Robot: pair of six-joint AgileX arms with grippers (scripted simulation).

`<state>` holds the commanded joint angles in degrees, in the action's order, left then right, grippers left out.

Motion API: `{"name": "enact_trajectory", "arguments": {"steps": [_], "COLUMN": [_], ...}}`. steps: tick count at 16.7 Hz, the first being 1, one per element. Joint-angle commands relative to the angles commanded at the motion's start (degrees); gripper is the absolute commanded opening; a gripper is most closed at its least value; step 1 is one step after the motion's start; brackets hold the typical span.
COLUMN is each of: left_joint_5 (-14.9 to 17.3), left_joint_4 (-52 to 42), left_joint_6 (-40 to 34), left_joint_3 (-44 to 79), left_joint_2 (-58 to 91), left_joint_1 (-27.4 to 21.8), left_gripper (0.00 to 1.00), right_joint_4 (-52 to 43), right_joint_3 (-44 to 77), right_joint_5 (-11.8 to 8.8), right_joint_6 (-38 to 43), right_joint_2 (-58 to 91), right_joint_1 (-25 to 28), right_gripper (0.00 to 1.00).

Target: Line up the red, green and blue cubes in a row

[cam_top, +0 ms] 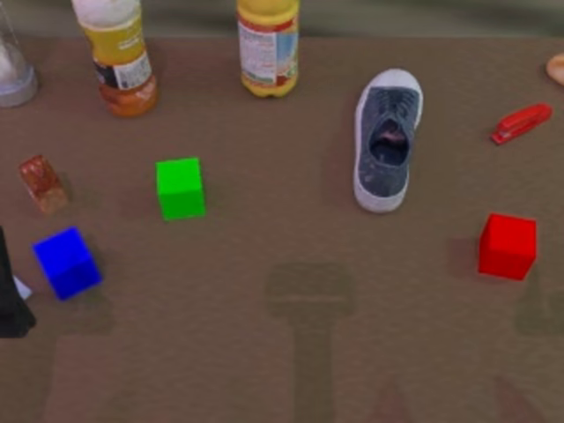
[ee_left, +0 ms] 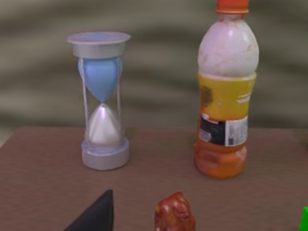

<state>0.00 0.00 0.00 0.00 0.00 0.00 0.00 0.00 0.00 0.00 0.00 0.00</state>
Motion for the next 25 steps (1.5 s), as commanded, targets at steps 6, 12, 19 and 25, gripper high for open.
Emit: {"name": "enact_trajectory", "arguments": {"steps": [6,12,19,25], "left_joint_5": [0.00,0.00,0.00,0.00], "left_joint_4": [0.00,0.00,0.00,0.00], "left_joint_6": [0.00,0.00,0.00,0.00], "left_joint_3": [0.00,0.00,0.00,0.00], "left_joint_2": [0.00,0.00,0.00,0.00], "left_joint_1": [0.00,0.00,0.00,0.00], "left_gripper": [1.00,1.00,1.00,1.00], "right_joint_4": [-3.96,-19.57,-42.35,-57.27], "right_joint_3": [5.82,27.04,56.43,76.99], "right_joint_5": [0.04,-0.05,-0.09,-0.01], "right_joint_6": [1.89,8.30,17.34,23.56], "right_joint_2": [5.98,32.58,75.80,103.61], "right_joint_1": [0.79,4.00,8.47,11.45], "right_gripper": [1.00,1.00,1.00,1.00]}}
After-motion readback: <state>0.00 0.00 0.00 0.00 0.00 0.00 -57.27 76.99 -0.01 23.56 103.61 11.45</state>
